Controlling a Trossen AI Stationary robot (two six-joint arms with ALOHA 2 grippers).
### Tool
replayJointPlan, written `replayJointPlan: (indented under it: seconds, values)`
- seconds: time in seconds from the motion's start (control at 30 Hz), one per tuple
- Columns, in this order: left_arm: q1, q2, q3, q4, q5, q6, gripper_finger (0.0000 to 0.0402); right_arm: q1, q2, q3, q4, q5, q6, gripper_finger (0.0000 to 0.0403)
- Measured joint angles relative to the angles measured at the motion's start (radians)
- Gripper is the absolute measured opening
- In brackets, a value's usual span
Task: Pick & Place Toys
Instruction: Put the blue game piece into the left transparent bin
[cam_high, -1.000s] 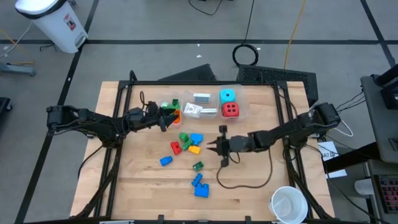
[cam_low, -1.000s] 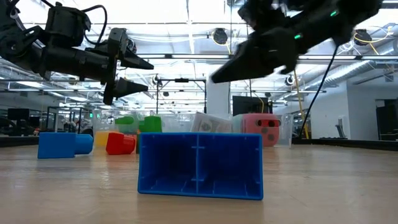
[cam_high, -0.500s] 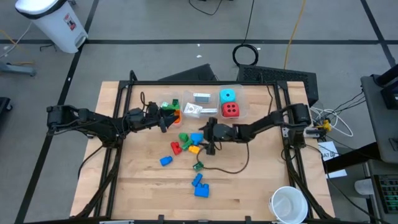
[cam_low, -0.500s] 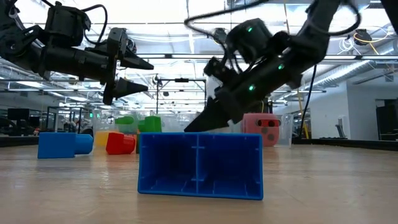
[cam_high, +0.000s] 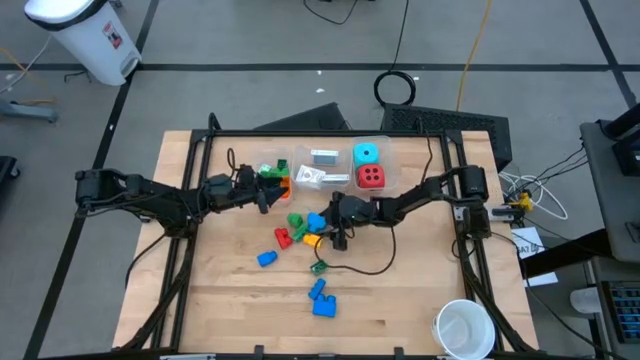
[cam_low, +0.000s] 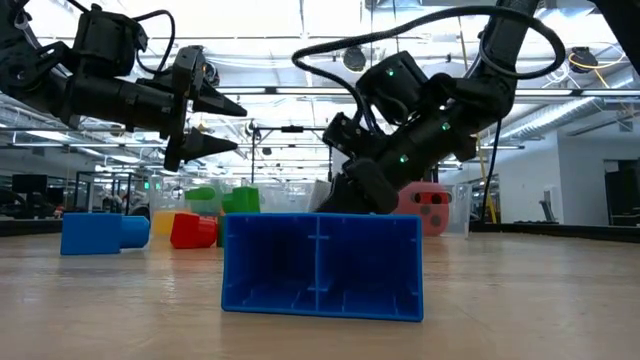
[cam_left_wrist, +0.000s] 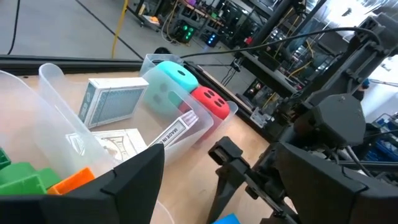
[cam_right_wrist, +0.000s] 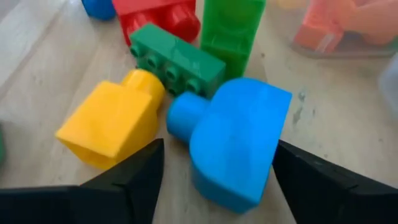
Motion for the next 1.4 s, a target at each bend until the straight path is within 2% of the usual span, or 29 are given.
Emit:
replayJointPlan:
  seconds: [0.17, 0.5, 0.67, 0.87, 1.07, 1.17, 1.4]
  values:
    - [0.0, 0.0, 0.0, -0.003, -0.001, 0.0, 0.031, 0.001, 0.0, 0.0, -0.003, 0.0, -0.002, 0.0211]
    - [0.0, 0.0, 0.0, -0.003, -0.002, 0.007, 0.031, 0.001, -0.003, 0.002, 0.004, -0.003, -0.003, 0.0066]
    - [0.0, 0.0, 0.0, -0.003, -0.002, 0.011, 0.031, 0.002, -0.002, 0.002, 0.002, -0.003, -0.027, 0.0021]
    - [0.0, 0.0, 0.0, -0.003, -0.003, 0.01, 0.031, 0.007, -0.028, 0.0, -0.028, -0.002, -0.034, 0.0005]
    - [0.0, 0.0, 0.0, -0.001, -0.002, 0.007, 0.031, 0.05, -0.16, -0.002, -0.156, 0.021, -0.096, 0.0004]
    - [-0.001, 0.0, 0.0, 0.006, 0.022, -0.003, 0.031, 0.093, -0.24, -0.001, -0.234, 0.101, -0.154, 0.0004]
    - [-0.05, 0.0, 0.059, 0.001, 0.198, -0.009, 0.031, 0.228, -0.352, -0.001, -0.28, 0.338, -0.372, 0.0004]
